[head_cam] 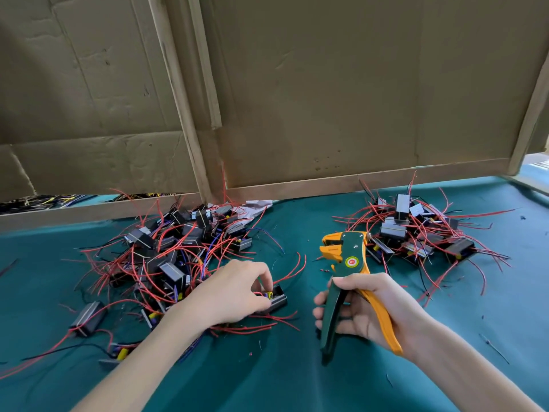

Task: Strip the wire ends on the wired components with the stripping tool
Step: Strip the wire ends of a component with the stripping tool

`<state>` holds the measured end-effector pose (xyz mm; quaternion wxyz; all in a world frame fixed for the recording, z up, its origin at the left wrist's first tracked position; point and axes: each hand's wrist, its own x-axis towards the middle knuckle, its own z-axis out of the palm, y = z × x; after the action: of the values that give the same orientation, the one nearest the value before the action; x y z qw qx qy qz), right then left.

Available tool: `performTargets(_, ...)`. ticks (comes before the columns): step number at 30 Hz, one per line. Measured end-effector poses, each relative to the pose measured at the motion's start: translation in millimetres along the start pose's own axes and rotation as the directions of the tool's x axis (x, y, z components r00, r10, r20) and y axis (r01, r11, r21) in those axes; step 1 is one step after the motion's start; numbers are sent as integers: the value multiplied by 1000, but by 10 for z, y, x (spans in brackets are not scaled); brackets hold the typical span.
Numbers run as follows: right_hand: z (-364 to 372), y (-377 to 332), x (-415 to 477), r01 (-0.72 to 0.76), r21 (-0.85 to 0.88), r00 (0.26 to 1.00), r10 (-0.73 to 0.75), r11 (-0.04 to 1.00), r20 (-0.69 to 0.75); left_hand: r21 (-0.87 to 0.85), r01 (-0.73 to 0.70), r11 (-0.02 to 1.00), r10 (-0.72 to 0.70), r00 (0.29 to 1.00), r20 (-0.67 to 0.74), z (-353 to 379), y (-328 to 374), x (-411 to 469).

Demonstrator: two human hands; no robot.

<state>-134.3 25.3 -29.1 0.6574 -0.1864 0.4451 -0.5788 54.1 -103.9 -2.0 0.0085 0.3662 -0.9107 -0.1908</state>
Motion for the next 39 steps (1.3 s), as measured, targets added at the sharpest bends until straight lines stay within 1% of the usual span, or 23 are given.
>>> performTargets(2, -4, 4, 4, 2, 11, 1000, -2, 1000, -8, -69, -14, 998, 12, 1000, -28, -60, 59, 130)
performTargets(4, -9, -3, 7, 17, 23, 1000, -16, 1000, -24, -145, -18, 989, 4, 995, -95, -153, 142, 341)
performTargets(6, -20, -19, 13, 32, 33, 999, -31, 999, -43, -164, -18, 986, -8, 988, -152, -235, 243, 603)
performTargets(8, -39, -37, 23, 47, 40, 997, -44, 998, -61, -211, -16, 977, -17, 988, -155, -269, 344, 875)
performTargets(9, -49, -45, 28, 54, 44, 996, -51, 998, -68, -272, -13, 962, -30, 987, -156, -272, 395, 1004)
performTargets(11, -71, -63, 34, 64, 52, 995, -60, 997, -78, -437, 2, 899, -88, 980, -176, -246, 500, 1240)
performTargets(13, -81, -80, 33, 67, 65, 995, -62, 996, -83, -612, 37, 790, -175, 970, -167, -147, 602, 1434)
performTargets(14, -82, -88, 28, 67, 73, 995, -61, 995, -85, -666, 55, 744, -204, 968, -147, -85, 651, 1509)
performTargets(16, -100, -100, 32, 69, 90, 994, -62, 994, -86, -705, 32, 708, -195, 969, -152, -2, 701, 1613)
performTargets(19, -142, -123, 37, 86, 95, 995, -80, 992, -67, -662, -134, 737, -77, 957, -279, -120, 604, 1672)
performTargets(20, -153, -130, 42, 91, 94, 994, -85, 991, -62, -629, -166, 760, -42, 953, -301, -198, 534, 1671)
performTargets(22, -159, -130, 46, 93, 102, 994, -87, 990, -59, -567, -157, 808, -27, 953, -302, -313, 373, 1639)
performTargets(24, -163, -121, 45, 90, 103, 995, -85, 991, -54, -591, -122, 797, -63, 957, -282, -317, 258, 1560)
performTargets(26, -160, -115, 43, 86, 103, 996, -81, 991, -48, -610, -131, 781, -73, 952, -298, -226, 242, 1465)
performTargets(28, -151, -112, 41, 88, 100, 995, -84, 991, -45, -554, -160, 817, -58, 933, -354, -77, 272, 1388)
performTargets(31, -145, -113, 29, 95, 106, 994, -89, 990, -56, -437, -161, 885, -54, 896, -440, 136, 364, 1327)
performTargets(34, -148, -121, 27, 104, 102, 993, -97, 989, -70, -380, -144, 914, -77, 856, -511, 272, 435, 1302)
performTargets(39, -155, -115, 46, 107, 108, 992, -99, 988, -77, -250, -98, 963, -55, 839, -542, 301, 540, 1270)
